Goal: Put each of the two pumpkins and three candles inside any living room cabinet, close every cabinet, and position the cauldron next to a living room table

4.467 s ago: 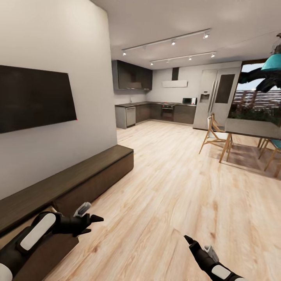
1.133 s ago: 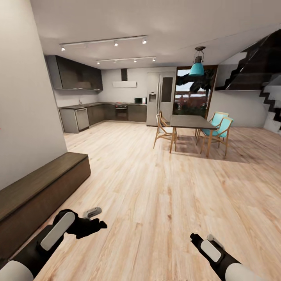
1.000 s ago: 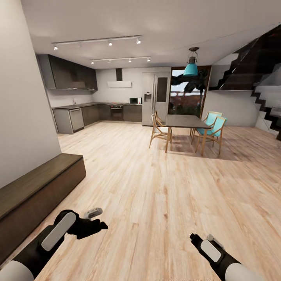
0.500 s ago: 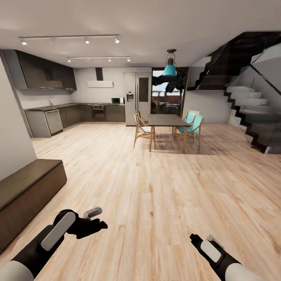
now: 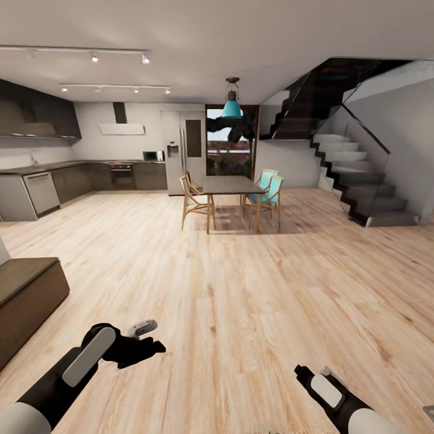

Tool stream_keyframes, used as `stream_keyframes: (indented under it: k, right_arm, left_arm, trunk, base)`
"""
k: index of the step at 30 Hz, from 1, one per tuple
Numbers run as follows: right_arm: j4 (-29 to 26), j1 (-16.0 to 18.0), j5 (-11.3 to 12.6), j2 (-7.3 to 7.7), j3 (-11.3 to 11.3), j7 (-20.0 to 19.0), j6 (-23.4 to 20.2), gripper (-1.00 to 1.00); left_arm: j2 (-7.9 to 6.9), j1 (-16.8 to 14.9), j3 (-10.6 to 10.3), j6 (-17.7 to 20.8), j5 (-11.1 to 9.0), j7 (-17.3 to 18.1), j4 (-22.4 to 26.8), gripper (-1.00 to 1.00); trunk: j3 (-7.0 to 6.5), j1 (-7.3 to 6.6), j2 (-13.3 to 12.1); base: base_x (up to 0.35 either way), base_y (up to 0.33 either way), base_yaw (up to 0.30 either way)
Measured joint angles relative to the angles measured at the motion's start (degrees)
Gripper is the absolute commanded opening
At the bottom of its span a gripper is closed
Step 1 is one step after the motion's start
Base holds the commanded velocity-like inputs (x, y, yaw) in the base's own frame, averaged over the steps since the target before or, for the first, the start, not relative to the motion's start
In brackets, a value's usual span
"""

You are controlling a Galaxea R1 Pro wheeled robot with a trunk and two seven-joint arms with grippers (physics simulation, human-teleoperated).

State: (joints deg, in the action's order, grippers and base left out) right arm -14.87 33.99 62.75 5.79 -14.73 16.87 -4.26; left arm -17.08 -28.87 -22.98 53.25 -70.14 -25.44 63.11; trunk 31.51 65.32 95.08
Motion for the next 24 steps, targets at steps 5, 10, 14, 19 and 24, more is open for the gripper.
stream_keyframes:
  k: [5,10,14,19,24]
  right_arm:
    - [2.13,0.01,-0.66,0.05,0.01,-3.17,0.35,1.00]
    - [3.81,0.01,-2.64,-0.02,0.10,-7.49,0.11,1.00]
    - [4.11,0.02,-2.86,-0.04,0.09,-7.93,0.24,1.00]
    - [4.15,0.02,-2.87,-0.26,0.09,-7.87,0.30,1.00]
    - [4.10,0.01,-3.35,-0.30,0.07,-7.90,0.37,1.00]
  left_arm:
    - [0.00,0.00,0.00,0.04,0.00,0.04,0.01,1.00]
    - [-0.09,0.01,0.01,0.04,-0.01,0.22,0.02,1.00]
    - [-0.15,0.01,0.07,0.01,0.00,0.14,0.02,1.00]
    - [-0.37,0.01,0.22,-0.02,-0.01,0.24,0.63,1.00]
    - [-0.51,0.01,1.02,0.01,0.01,0.28,1.10,1.00]
  trunk:
    - [0.00,0.00,0.00]
    - [0.00,0.00,0.00]
    - [0.00,0.00,0.00]
    - [0.00,0.00,0.00]
    - [0.18,0.21,0.39]
  base:
    - [0.000,0.000,-0.152]
    - [0.000,0.000,-0.019]
    - [0.000,0.000,-0.001]
    - [0.000,0.000,0.000]
    - [0.000,0.000,0.000]
